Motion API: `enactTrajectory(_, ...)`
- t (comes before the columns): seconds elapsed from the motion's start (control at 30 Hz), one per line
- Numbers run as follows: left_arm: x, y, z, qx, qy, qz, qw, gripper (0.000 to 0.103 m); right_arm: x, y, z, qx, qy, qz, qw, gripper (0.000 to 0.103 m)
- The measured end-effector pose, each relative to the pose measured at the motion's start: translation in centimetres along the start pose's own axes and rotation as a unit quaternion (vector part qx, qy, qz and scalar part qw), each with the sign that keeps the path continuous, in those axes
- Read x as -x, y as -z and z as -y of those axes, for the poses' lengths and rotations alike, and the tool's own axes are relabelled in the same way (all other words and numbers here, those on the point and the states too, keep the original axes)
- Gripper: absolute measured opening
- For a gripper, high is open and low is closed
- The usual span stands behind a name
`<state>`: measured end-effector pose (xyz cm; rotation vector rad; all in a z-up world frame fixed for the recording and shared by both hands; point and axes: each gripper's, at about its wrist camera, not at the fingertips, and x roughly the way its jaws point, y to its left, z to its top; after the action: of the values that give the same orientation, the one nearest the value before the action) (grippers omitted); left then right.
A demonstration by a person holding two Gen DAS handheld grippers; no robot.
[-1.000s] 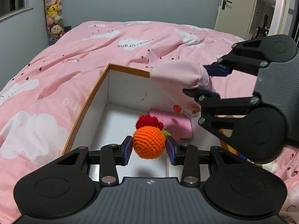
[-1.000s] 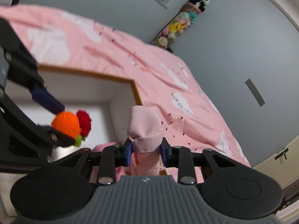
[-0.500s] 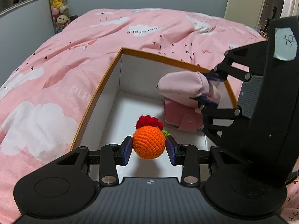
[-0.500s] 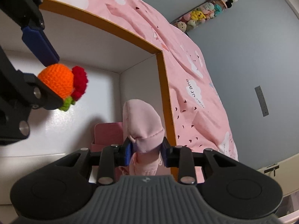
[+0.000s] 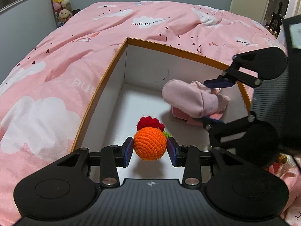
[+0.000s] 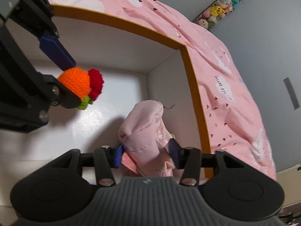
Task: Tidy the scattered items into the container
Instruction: 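Lower the pink pouch into the box and open the right gripper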
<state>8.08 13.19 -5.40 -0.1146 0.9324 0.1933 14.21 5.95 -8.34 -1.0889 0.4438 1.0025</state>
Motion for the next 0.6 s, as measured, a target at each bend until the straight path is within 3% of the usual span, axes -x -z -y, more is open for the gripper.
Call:
enactTrajectory(0.27, 0.1, 0.0, -0.3, 0.006, 0.010, 0.000, 0.9999, 0.044, 0.3, 0.3, 1.1, -0.042, -0.102, -0.007, 0.994, 0.065)
enactTrajectory(0.47, 0.0, 0.1, -0.4, 0.008, 0.012, 0.000, 0.9999, 0.045, -1.1, 0.2, 1.1, -0.090, -0.119, -0.031, 0.988, 0.063)
enactTrajectory(0.6, 0.0, 0.1, -0.5, 0.009, 0.014, -0.002, 0.9999, 0.044, -1.9, -0.4, 1.1, -0.137, -0.092, -0.036, 0.986, 0.061)
